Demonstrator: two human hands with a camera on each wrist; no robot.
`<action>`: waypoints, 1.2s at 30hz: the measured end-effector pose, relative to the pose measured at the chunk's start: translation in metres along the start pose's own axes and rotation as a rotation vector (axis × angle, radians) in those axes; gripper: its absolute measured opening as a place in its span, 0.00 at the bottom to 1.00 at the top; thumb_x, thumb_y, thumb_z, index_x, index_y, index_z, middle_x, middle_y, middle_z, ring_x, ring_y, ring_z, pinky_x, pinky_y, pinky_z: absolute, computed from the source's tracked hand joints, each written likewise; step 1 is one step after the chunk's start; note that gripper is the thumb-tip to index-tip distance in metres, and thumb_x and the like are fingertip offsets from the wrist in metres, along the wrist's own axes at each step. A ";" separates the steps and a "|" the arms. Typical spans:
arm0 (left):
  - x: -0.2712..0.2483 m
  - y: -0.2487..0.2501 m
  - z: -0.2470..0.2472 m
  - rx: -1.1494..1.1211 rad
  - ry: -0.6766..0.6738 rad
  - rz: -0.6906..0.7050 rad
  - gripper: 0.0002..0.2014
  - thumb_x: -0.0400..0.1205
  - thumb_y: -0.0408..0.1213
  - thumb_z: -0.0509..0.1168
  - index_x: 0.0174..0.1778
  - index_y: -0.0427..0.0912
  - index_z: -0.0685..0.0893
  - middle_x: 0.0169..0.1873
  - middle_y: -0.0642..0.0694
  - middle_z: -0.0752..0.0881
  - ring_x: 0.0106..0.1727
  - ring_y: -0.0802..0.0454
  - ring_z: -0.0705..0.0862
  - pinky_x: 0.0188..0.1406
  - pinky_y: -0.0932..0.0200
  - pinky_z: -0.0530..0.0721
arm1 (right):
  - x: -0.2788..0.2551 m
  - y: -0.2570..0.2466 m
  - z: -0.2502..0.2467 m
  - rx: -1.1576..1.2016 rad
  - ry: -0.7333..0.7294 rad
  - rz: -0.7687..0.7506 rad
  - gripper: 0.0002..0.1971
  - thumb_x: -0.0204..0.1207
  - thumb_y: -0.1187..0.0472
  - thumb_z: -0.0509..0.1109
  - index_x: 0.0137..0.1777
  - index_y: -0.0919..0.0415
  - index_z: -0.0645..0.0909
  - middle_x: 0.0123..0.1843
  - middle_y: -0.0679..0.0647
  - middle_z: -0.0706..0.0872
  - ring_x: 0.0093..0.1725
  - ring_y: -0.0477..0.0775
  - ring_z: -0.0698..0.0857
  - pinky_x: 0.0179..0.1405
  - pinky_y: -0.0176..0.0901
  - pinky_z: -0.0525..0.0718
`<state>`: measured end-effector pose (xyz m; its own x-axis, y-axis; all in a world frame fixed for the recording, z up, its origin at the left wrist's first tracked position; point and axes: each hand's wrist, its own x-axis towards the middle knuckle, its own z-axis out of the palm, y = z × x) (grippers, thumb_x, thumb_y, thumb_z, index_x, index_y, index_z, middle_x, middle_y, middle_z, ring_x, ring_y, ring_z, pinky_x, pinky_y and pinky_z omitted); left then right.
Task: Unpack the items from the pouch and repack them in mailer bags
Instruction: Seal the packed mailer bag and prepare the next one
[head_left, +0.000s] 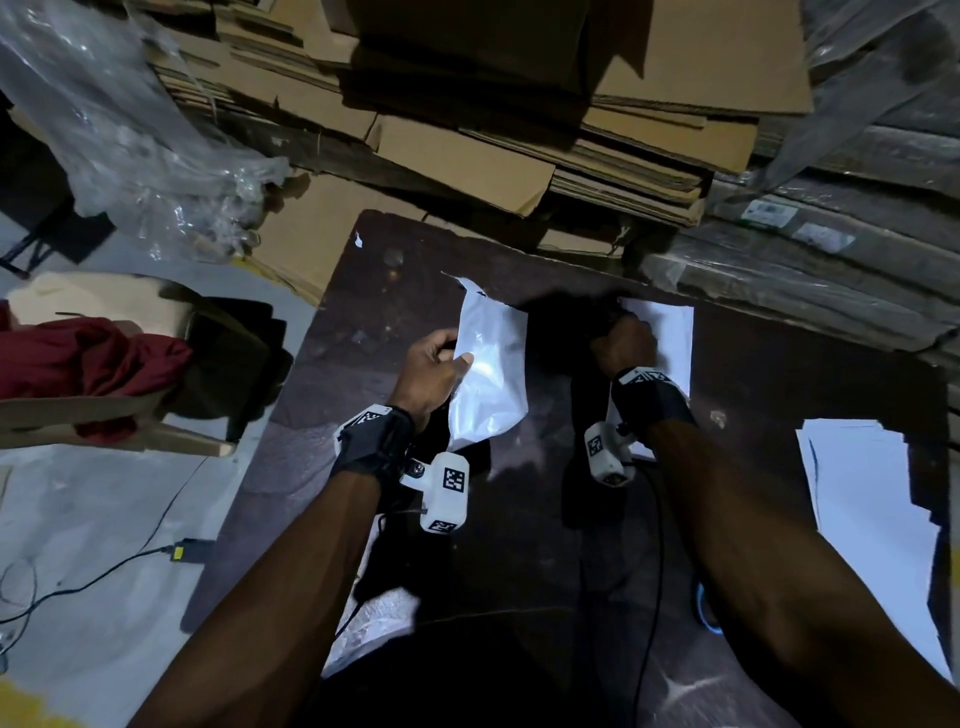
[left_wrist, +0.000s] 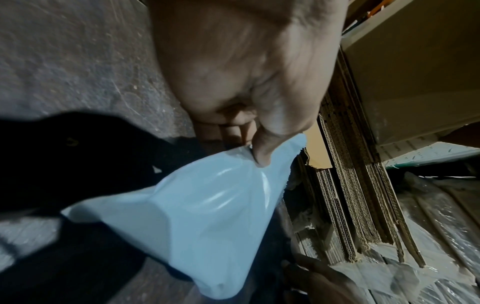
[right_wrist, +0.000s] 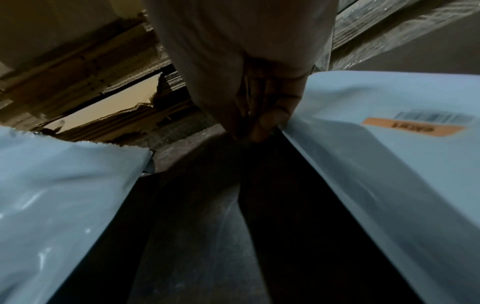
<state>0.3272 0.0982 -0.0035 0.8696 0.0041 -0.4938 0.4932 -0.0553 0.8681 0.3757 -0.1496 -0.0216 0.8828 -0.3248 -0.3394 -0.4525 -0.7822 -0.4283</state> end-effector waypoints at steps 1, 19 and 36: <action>0.002 0.000 0.001 0.006 0.006 -0.007 0.12 0.83 0.25 0.64 0.61 0.36 0.84 0.42 0.38 0.87 0.37 0.49 0.83 0.37 0.57 0.81 | 0.001 0.000 0.000 0.000 0.005 -0.001 0.15 0.74 0.66 0.69 0.60 0.65 0.85 0.57 0.69 0.87 0.59 0.73 0.84 0.54 0.54 0.82; -0.040 0.022 -0.008 -0.007 0.073 0.084 0.11 0.84 0.22 0.60 0.58 0.35 0.83 0.44 0.48 0.89 0.36 0.61 0.87 0.36 0.66 0.85 | -0.107 -0.041 0.020 0.498 0.094 -0.655 0.07 0.79 0.60 0.71 0.44 0.61 0.88 0.44 0.52 0.88 0.41 0.49 0.85 0.40 0.42 0.81; -0.130 0.007 0.001 -0.407 -0.097 0.107 0.16 0.79 0.31 0.73 0.61 0.32 0.82 0.53 0.33 0.89 0.51 0.37 0.88 0.55 0.43 0.87 | -0.179 -0.039 0.010 0.762 -0.071 -0.549 0.39 0.71 0.60 0.76 0.82 0.50 0.65 0.29 0.44 0.84 0.32 0.47 0.80 0.39 0.54 0.80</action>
<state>0.2176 0.0962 0.0663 0.9196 -0.0748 -0.3857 0.3865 0.3481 0.8541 0.2342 -0.0555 0.0475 0.9987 0.0393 0.0333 0.0421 -0.2491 -0.9676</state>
